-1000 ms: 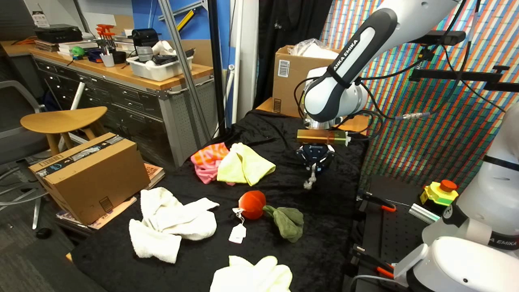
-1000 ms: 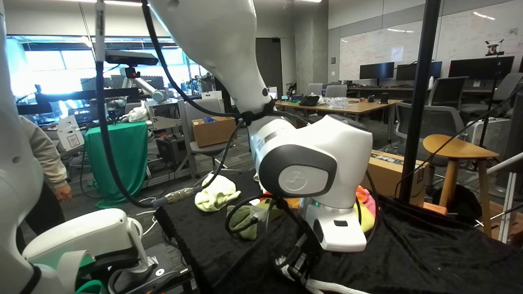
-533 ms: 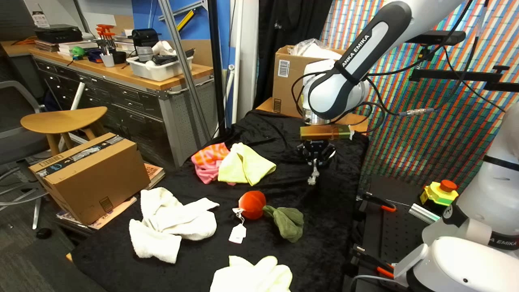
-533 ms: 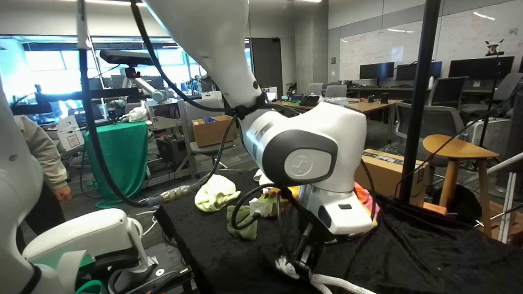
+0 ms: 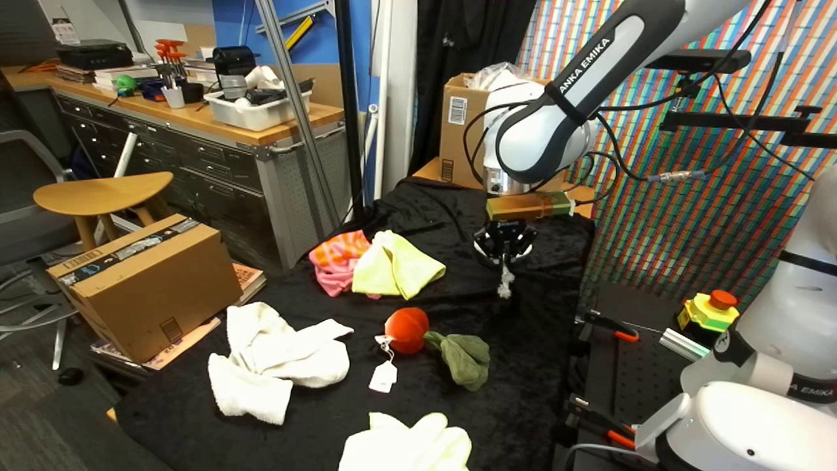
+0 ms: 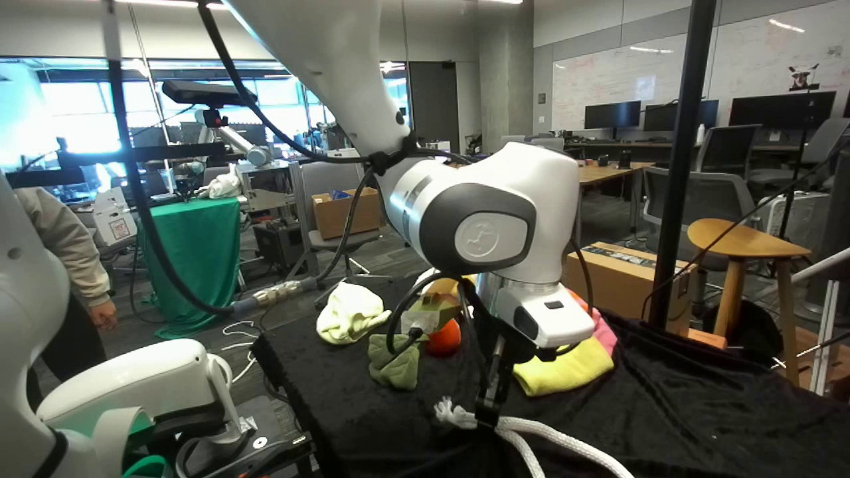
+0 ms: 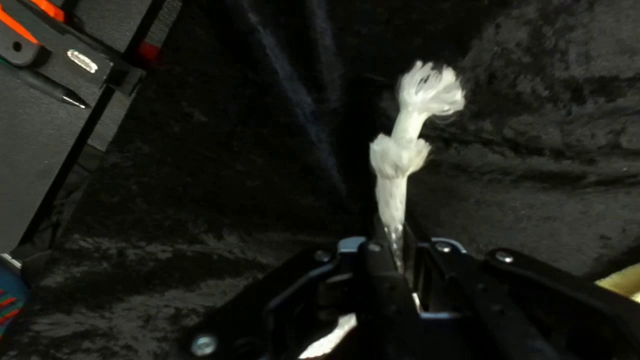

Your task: Pile the things on the table onto the pink shirt

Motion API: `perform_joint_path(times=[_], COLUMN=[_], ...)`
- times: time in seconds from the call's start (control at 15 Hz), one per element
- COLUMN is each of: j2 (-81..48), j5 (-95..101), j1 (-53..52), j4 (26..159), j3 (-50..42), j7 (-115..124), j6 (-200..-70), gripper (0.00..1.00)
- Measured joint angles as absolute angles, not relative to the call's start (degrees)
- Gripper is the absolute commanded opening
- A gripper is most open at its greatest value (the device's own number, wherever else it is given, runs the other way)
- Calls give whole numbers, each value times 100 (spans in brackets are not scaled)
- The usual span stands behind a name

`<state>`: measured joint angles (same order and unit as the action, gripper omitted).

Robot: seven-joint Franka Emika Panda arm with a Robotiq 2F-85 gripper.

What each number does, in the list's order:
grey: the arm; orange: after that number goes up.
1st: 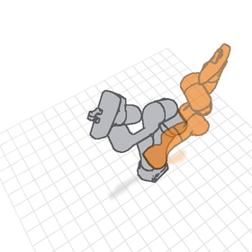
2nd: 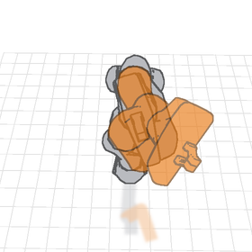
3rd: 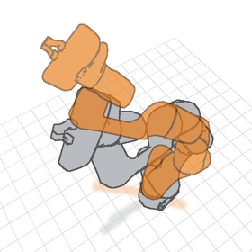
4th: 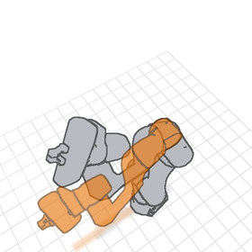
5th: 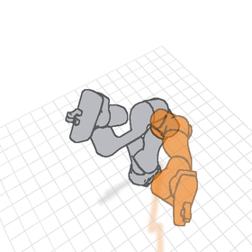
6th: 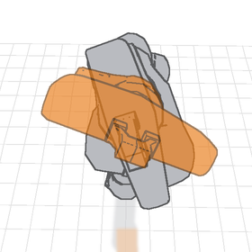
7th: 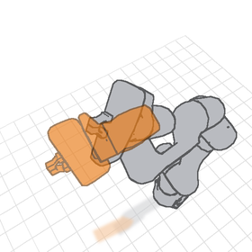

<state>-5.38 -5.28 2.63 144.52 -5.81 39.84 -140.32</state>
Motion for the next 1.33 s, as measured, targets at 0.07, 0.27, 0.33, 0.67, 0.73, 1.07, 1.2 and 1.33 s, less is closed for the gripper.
perform_joint_path(times=[0.07,0.27,0.33,0.67,0.73,1.07,1.2,1.33], j2=[-511,-330,-250,-72,-100,-376,-512,-662], j5=[-645,-684,-648,581,1079,3252,3647,3759], j1=[262,248,233,133,101,-197,-340,-462], j4=[14452,14461,14462,14427,14403,14091,13895,13690], j3=[-534,-436,-410,-221,-175,-6,47,96], j7=[3767,3412,3351,3727,4036,5574,5933,6079], j6=[-14038,-14036,-14036,-14020,-14000,-13612,-13431,-13316], gripper=[11,11,11,11,11,11,11,11])
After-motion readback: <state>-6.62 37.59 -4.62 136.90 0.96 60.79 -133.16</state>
